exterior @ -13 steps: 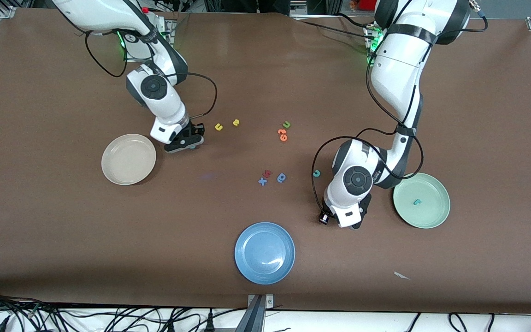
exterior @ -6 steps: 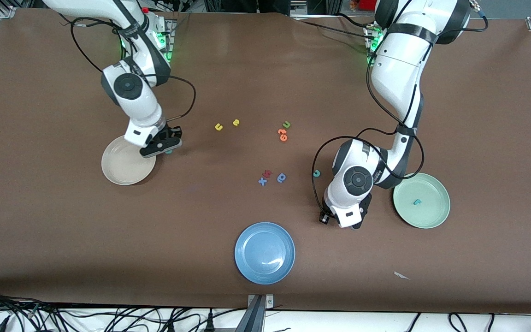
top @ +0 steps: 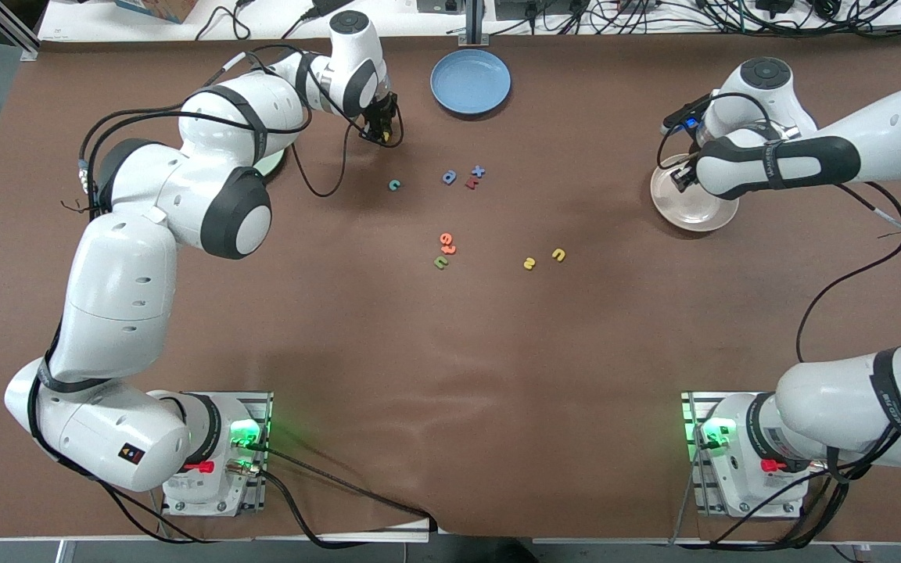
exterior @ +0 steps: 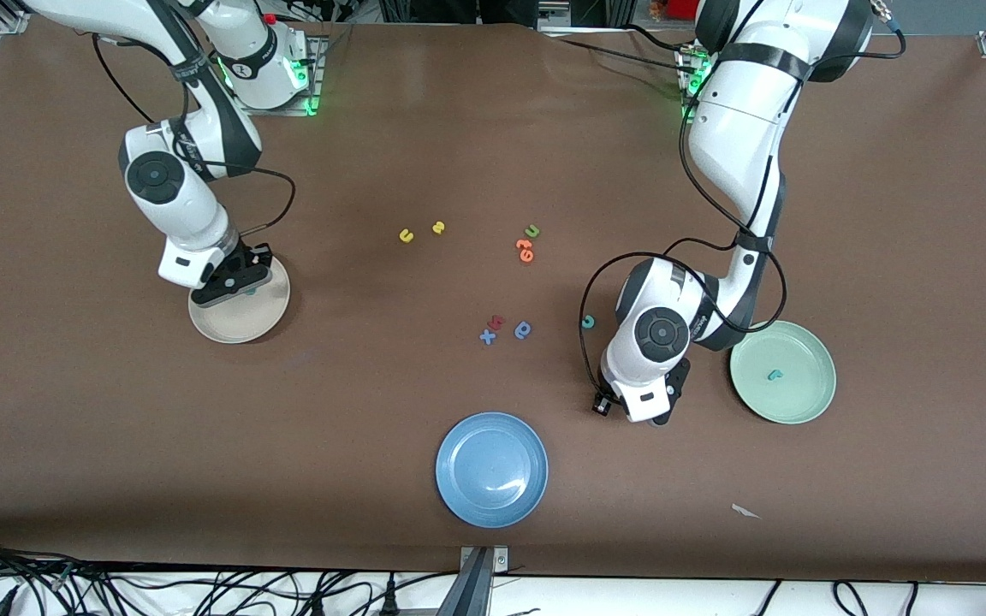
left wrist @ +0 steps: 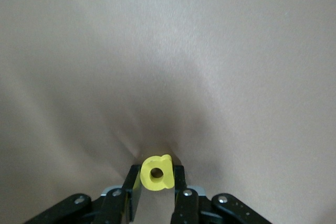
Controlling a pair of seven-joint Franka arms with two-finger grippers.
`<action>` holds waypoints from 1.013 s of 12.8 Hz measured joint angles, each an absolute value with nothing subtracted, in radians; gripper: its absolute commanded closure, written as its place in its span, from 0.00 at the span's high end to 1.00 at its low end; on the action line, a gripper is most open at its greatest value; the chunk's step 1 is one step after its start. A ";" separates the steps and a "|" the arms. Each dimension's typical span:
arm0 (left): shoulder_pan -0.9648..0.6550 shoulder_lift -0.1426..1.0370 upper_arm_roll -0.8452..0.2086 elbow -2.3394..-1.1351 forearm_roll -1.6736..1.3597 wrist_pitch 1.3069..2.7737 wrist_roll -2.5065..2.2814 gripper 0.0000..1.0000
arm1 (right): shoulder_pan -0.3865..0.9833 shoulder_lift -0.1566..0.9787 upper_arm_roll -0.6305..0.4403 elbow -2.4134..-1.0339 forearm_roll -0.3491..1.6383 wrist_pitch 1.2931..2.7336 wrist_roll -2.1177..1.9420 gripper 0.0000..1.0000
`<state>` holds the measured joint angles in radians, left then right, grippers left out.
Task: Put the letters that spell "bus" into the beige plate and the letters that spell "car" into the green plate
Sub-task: 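Place the teal letter on the beige plate with the right gripper, then place the yellow letter on the green plate with the left gripper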
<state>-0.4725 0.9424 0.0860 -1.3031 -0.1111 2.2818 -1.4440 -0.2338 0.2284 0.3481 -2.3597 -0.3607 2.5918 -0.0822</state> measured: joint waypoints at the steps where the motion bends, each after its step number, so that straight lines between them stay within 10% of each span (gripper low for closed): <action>1: -0.469 0.942 0.089 -1.303 -0.090 2.275 -1.436 0.18 | -0.234 0.229 0.336 -2.360 -0.361 2.592 -0.085 1.00; 13: -0.275 0.852 0.102 -1.247 -0.078 1.897 -0.630 0.15 | -0.112 0.264 0.458 -2.361 -0.355 2.554 0.306 1.00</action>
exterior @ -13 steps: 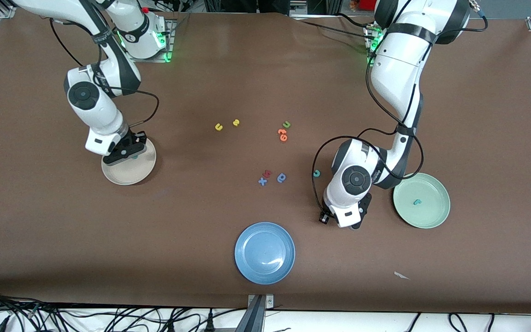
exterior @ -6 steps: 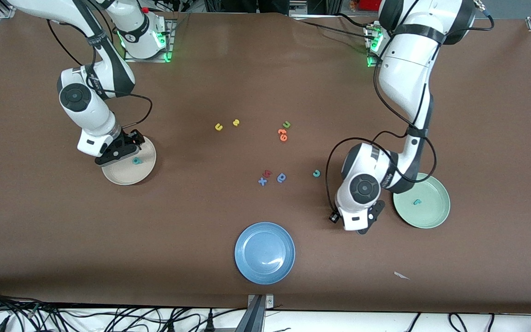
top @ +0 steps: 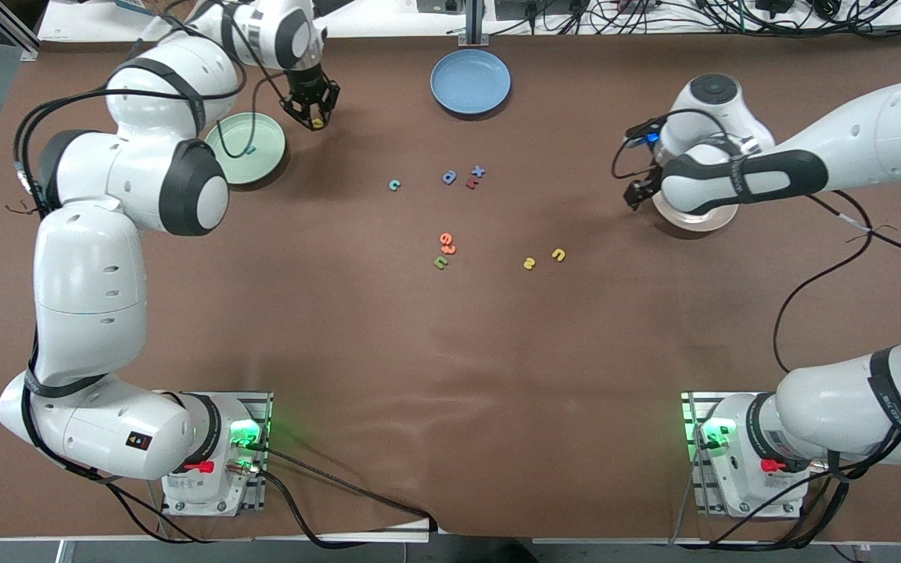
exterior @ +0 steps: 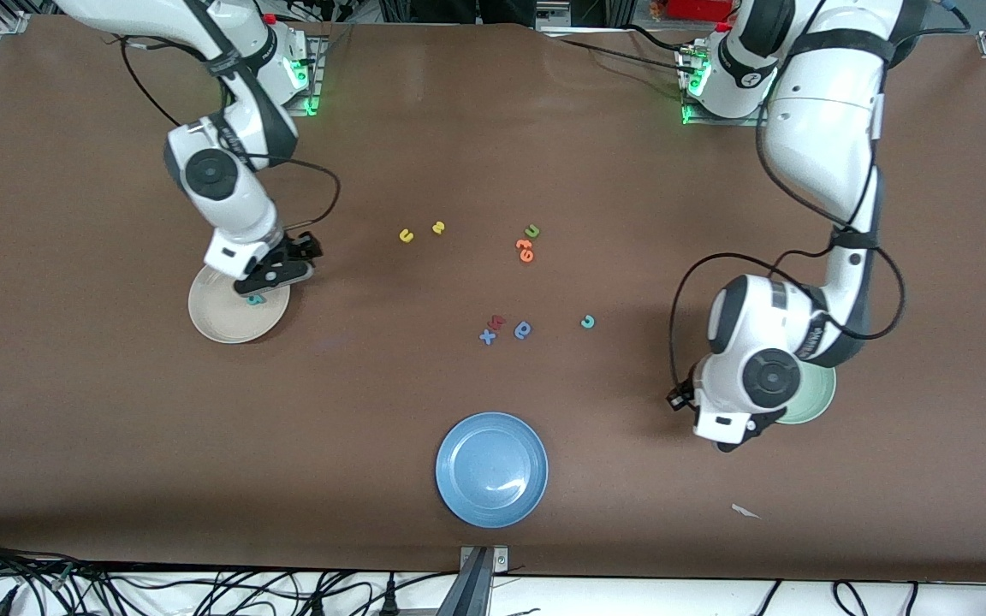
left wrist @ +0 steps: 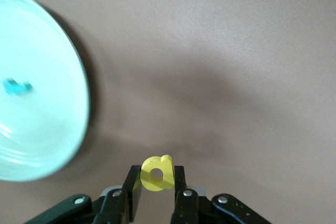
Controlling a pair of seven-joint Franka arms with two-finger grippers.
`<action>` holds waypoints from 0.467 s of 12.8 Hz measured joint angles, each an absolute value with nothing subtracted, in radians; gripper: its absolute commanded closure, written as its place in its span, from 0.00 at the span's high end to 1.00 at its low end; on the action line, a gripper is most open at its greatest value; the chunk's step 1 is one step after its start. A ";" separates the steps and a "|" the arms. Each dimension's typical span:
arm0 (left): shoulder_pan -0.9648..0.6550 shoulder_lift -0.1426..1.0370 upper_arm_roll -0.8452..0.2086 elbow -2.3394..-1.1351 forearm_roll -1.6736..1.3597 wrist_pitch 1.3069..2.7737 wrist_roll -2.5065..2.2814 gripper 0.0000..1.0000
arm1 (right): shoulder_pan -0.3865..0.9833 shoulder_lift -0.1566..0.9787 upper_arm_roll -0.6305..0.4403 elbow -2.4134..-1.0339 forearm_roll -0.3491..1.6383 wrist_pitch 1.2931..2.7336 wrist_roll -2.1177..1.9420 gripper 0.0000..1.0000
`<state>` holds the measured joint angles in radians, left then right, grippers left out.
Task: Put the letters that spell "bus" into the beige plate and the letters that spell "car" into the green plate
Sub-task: 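Place the yellow letter on the green plate with the left gripper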
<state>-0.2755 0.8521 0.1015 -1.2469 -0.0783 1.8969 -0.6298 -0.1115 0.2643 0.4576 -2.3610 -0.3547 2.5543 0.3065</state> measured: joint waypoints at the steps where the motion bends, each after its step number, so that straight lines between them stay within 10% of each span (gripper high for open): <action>1: -0.261 0.843 0.104 -1.249 -0.077 1.872 -0.530 0.15 | -0.087 0.267 0.472 -2.360 -0.355 2.555 0.364 1.00; 6: -0.157 0.788 0.110 -1.311 -0.029 1.839 -0.063 0.21 | 0.018 0.319 0.518 -2.320 -0.354 2.585 0.607 1.00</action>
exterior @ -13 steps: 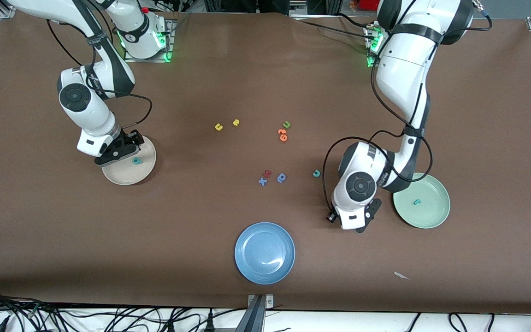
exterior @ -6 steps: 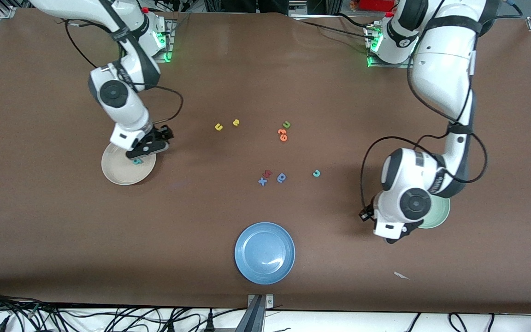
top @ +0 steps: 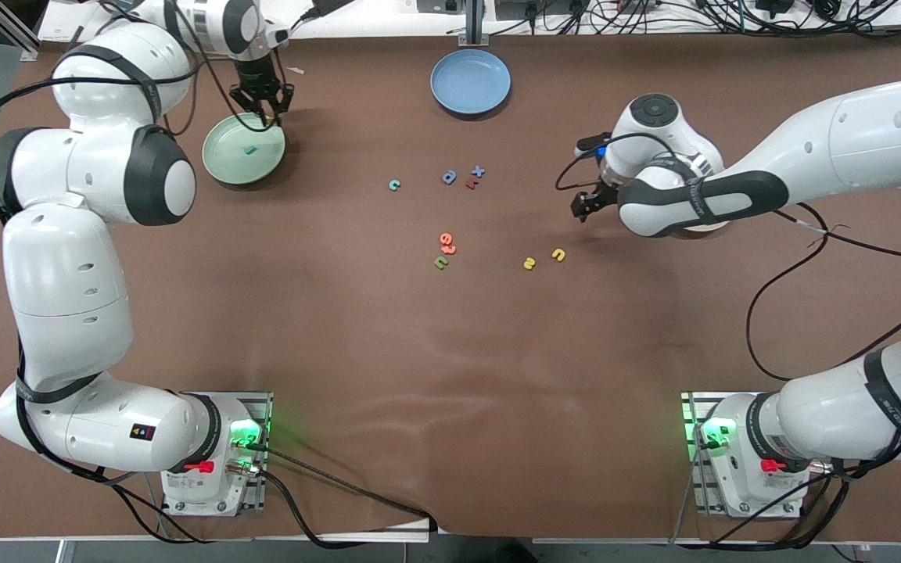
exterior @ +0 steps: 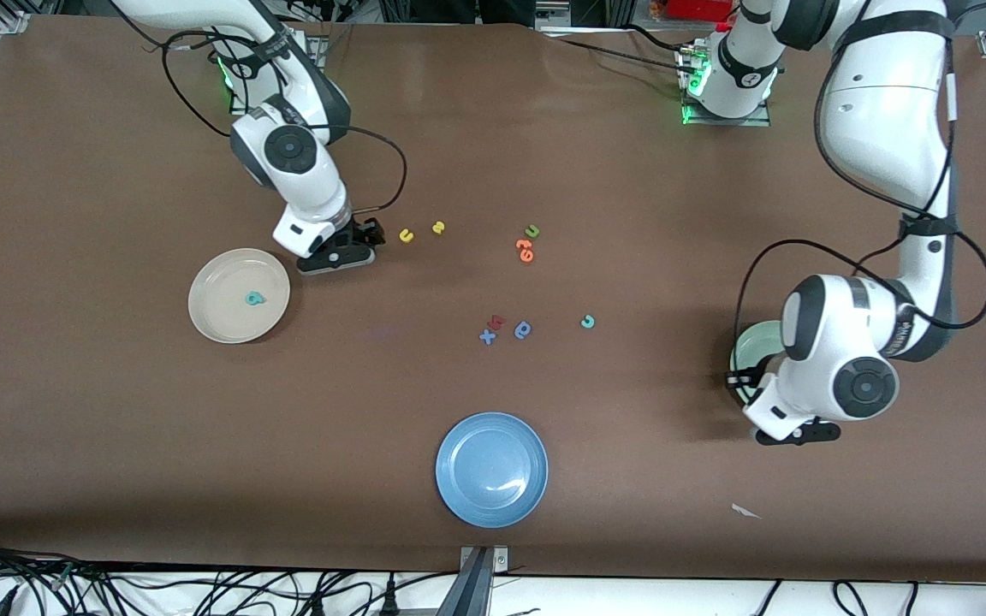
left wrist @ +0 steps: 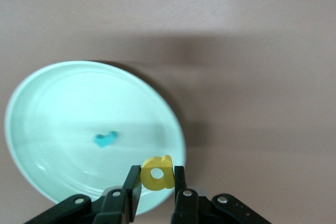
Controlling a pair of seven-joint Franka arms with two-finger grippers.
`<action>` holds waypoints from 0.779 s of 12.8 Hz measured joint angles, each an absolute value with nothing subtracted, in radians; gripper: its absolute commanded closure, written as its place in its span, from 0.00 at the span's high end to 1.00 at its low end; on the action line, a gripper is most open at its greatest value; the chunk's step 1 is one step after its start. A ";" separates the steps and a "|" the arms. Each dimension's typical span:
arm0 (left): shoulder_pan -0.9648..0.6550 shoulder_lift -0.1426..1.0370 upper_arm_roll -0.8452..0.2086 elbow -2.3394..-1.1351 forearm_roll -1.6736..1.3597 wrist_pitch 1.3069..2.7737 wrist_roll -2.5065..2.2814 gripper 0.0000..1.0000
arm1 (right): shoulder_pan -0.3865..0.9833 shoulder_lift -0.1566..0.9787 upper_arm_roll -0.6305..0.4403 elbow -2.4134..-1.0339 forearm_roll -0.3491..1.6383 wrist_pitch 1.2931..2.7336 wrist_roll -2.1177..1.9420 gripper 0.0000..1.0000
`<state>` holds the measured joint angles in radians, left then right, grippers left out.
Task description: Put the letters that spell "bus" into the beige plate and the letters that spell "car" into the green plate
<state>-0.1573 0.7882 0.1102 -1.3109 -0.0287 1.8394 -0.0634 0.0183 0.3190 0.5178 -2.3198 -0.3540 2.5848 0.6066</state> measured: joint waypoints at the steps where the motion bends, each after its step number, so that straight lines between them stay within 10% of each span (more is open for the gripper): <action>1: -0.141 0.780 0.110 -1.328 -0.017 1.839 -0.003 0.24 | 0.046 0.337 0.518 -2.310 -0.354 2.589 0.650 1.00; 2: -0.132 0.777 0.110 -1.342 0.003 1.839 0.044 0.49 | 0.067 0.353 0.518 -2.303 -0.354 2.601 0.690 1.00; 3: -0.128 0.777 0.110 -1.351 0.035 1.840 0.086 0.99 | 0.083 0.368 0.519 -2.298 -0.354 2.622 0.727 1.00; 10: -0.156 0.760 0.087 -1.355 -0.189 1.890 0.024 1.00 | 0.101 0.439 0.516 -2.289 -0.356 2.715 0.811 1.00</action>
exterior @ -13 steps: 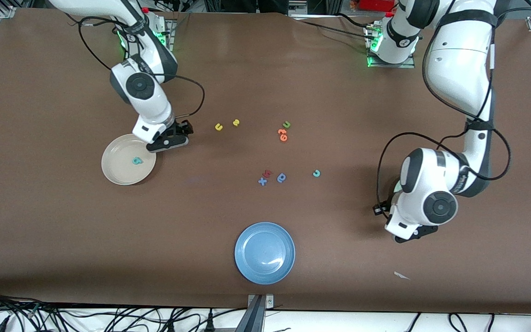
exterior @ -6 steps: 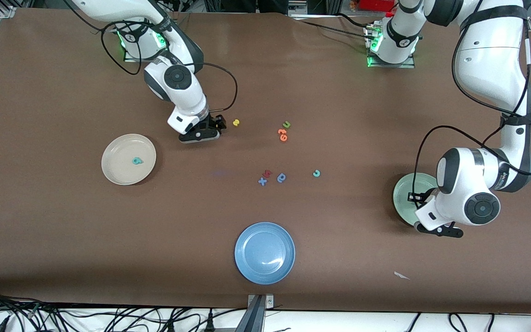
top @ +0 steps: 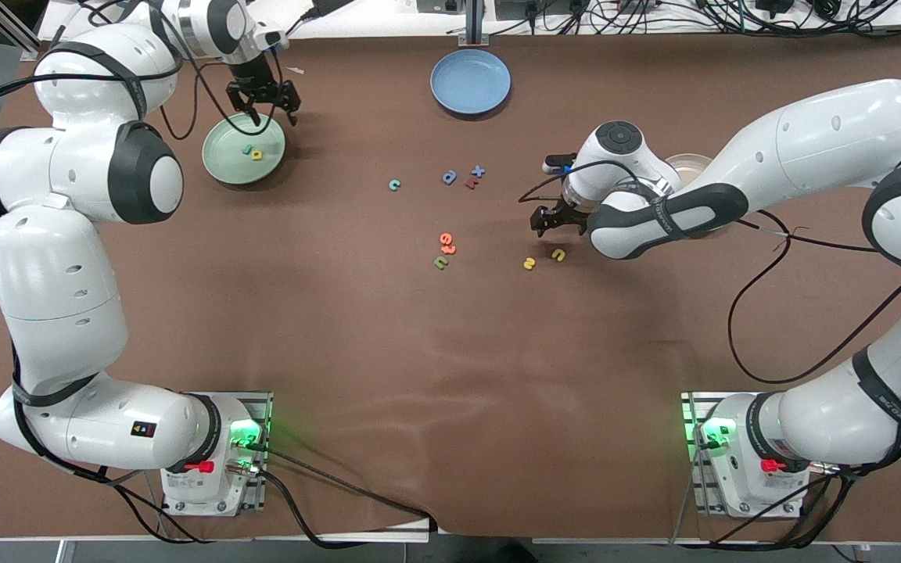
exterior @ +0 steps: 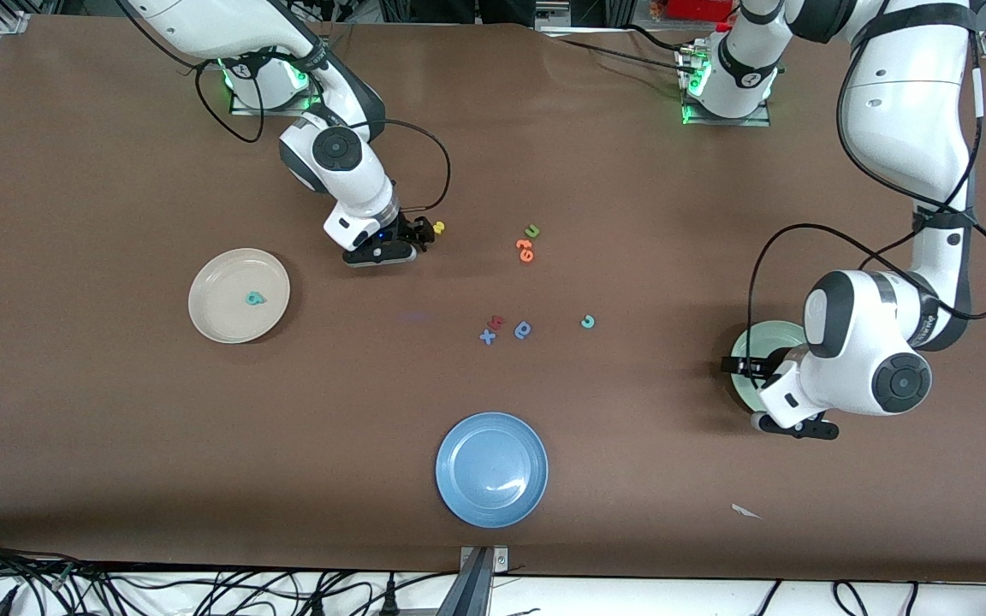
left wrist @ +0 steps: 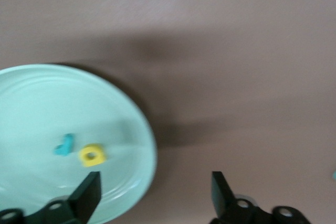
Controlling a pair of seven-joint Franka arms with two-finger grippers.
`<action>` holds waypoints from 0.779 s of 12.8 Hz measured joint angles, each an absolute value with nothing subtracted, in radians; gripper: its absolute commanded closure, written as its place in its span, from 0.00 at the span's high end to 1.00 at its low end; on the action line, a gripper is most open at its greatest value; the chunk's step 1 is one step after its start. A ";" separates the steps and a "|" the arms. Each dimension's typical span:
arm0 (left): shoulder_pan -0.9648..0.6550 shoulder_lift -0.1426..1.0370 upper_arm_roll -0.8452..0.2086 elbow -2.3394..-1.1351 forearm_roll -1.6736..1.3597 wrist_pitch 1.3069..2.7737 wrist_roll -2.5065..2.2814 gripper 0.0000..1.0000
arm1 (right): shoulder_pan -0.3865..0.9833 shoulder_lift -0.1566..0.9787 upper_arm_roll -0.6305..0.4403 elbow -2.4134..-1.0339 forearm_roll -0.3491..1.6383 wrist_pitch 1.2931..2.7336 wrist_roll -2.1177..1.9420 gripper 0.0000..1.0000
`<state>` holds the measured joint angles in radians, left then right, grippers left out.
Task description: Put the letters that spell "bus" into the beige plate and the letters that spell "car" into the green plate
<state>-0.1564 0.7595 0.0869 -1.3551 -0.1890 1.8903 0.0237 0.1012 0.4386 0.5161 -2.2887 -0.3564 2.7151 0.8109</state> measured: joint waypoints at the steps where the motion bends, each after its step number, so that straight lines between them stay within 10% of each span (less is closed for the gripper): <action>1: -0.189 0.758 0.079 -1.356 -0.198 1.931 -0.075 1.00 | 0.101 0.439 0.516 -2.290 -0.356 2.715 0.811 1.00; 10: -0.530 0.759 0.077 -1.527 -0.199 2.245 -0.761 1.00 | 0.102 0.433 0.516 -2.367 -0.417 2.716 0.810 0.99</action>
<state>-0.5298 0.7586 0.0772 -1.5267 -0.1988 2.2449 -0.7610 0.1021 0.4333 0.5155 -2.3673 -0.4166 2.7158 0.8096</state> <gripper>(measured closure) 0.000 0.000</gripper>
